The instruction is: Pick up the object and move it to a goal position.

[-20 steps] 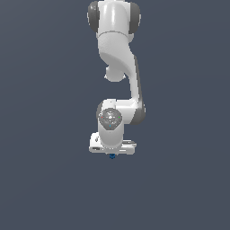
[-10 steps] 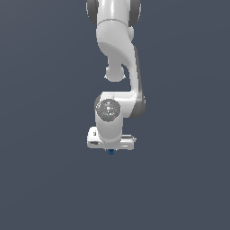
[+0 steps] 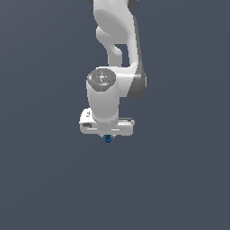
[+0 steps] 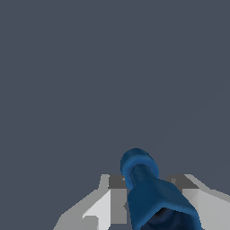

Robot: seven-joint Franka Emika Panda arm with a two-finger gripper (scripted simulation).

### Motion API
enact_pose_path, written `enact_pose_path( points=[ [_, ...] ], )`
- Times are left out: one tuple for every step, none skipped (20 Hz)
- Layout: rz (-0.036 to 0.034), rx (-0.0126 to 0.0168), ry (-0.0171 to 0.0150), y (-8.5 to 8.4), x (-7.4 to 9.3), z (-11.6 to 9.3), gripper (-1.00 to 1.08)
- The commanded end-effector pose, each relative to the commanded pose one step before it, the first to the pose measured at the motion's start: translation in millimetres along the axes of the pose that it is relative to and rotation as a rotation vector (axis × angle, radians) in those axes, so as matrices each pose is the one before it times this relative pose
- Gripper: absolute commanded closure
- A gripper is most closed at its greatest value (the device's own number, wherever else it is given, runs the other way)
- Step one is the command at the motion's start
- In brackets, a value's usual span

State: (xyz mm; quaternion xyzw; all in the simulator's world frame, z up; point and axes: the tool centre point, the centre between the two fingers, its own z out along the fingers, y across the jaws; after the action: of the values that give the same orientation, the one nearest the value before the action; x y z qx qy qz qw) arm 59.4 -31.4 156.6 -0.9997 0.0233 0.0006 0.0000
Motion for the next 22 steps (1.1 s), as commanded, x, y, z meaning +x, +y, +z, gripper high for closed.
enact_pose_path(
  points=[
    [0.00031, 0.00047, 0.00100, 5.07, -8.02, -28.26, 1.08],
    [0.00000, 0.00000, 0.00000, 1.99, -3.26, -11.61, 1.08],
    [0.00000, 0.00000, 0.00000, 2.00, -3.27, -11.69, 1.08],
    [0.00000, 0.00000, 0.00000, 2.00, -3.25, -11.70, 1.08],
    [0.00000, 0.00000, 0.00000, 2.00, -3.24, -11.71, 1.08],
    [0.00000, 0.00000, 0.00000, 2.00, -3.23, -11.72, 1.08],
    [0.00000, 0.00000, 0.00000, 2.00, -3.21, -11.73, 1.08],
    [0.00000, 0.00000, 0.00000, 1.99, -3.19, -11.72, 1.08],
    [0.00000, 0.00000, 0.00000, 1.99, -3.17, -11.70, 1.08],
    [0.00000, 0.00000, 0.00000, 1.98, -3.14, -11.67, 1.08],
    [0.00000, 0.00000, 0.00000, 1.98, -3.12, -11.67, 1.08],
    [0.00009, 0.00046, 0.00015, 2.18, -3.14, -11.74, 1.08],
    [0.00000, 0.00000, 0.00000, 1.98, -3.05, -11.62, 1.08],
    [0.00000, 0.00000, 0.00000, 1.97, -3.02, -11.58, 1.08],
    [0.00000, 0.00000, 0.00000, 1.97, -2.98, -11.54, 1.08],
    [0.00000, 0.00000, 0.00000, 1.96, -2.94, -11.50, 1.08],
    [0.00000, 0.00000, 0.00000, 1.96, -2.89, -11.44, 1.08],
    [0.00000, 0.00000, 0.00000, 1.95, -2.83, -11.37, 1.08],
    [0.00000, 0.00000, 0.00000, 1.95, -2.77, -11.30, 1.08],
    [0.00000, 0.00000, 0.00000, 1.92, -2.68, -11.09, 1.08],
    [0.00000, 0.00000, 0.00000, 1.86, -2.55, -10.73, 1.08],
    [0.00000, 0.00000, 0.00000, 1.80, -2.40, -10.29, 1.08]
  ],
)
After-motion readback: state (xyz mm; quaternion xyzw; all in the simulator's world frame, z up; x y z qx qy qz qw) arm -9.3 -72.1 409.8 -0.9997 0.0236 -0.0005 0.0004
